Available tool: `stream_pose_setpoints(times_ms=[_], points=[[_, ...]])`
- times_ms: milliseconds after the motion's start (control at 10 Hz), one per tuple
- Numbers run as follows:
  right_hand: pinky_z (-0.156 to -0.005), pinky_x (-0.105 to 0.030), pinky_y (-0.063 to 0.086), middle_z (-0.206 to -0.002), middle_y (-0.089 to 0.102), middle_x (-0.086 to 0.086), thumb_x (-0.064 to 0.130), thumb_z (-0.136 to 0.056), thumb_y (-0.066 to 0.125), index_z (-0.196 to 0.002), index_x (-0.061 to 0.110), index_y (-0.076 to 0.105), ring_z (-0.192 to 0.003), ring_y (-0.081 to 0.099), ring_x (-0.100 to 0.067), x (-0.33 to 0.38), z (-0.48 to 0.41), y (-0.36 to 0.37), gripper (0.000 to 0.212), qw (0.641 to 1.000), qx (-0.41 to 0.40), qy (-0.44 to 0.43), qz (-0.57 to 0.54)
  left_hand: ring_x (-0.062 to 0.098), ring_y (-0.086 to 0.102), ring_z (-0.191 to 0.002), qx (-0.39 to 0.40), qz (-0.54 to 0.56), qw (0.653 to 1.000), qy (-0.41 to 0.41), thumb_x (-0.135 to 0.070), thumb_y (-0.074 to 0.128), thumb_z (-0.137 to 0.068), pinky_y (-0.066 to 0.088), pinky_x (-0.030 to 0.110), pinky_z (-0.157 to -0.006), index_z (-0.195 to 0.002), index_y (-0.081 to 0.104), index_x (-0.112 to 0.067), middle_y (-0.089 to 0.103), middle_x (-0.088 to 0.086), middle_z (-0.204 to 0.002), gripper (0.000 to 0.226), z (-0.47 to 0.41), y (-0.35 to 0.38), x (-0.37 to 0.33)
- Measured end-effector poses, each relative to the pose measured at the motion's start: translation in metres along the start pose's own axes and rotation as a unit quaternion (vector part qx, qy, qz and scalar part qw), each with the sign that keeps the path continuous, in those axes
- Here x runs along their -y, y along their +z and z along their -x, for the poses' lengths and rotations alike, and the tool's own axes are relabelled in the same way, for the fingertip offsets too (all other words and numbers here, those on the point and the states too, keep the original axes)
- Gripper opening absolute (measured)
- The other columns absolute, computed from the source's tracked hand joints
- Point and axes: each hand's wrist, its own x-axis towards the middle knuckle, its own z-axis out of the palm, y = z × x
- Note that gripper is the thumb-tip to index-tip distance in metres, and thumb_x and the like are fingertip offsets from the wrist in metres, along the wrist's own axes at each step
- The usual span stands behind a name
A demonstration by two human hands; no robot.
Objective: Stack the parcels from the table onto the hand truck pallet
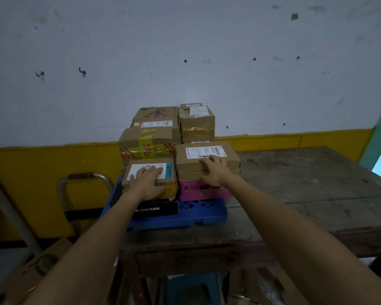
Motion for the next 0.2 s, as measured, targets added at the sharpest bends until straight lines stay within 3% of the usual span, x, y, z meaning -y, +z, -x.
stream_pose_setpoints(times_ms=[100, 200], points=[[-0.115, -0.048, 0.013, -0.157, 0.006, -0.008, 0.035, -0.086, 0.058, -0.146, 0.029, 0.02, -0.143, 0.004, -0.031, 0.0054, 0.0069, -0.0017, 0.071, 1.0, -0.018, -0.004, 0.004, 0.026, 0.008, -0.145, -0.005, 0.014, 1.0, 0.003, -0.043, 0.057, -0.086, 0.007, 0.051, -0.116, -0.147, 0.022, -0.029, 0.015, 0.0, -0.158, 0.072, 0.0059, -0.0039, 0.002], [-0.115, -0.047, 0.014, -0.157, 0.007, -0.007, 0.035, -0.087, 0.058, -0.146, 0.029, 0.02, -0.143, 0.006, -0.03, 0.0092, 0.0155, -0.0017, 0.071, 0.999, -0.044, -0.014, 0.01, 0.027, 0.018, -0.143, -0.047, -0.001, 0.999, 0.019, -0.044, 0.06, -0.084, 0.018, 0.048, -0.116, -0.146, 0.026, -0.025, 0.025, 0.003, -0.155, 0.073, 0.0112, -0.0099, 0.0059]])
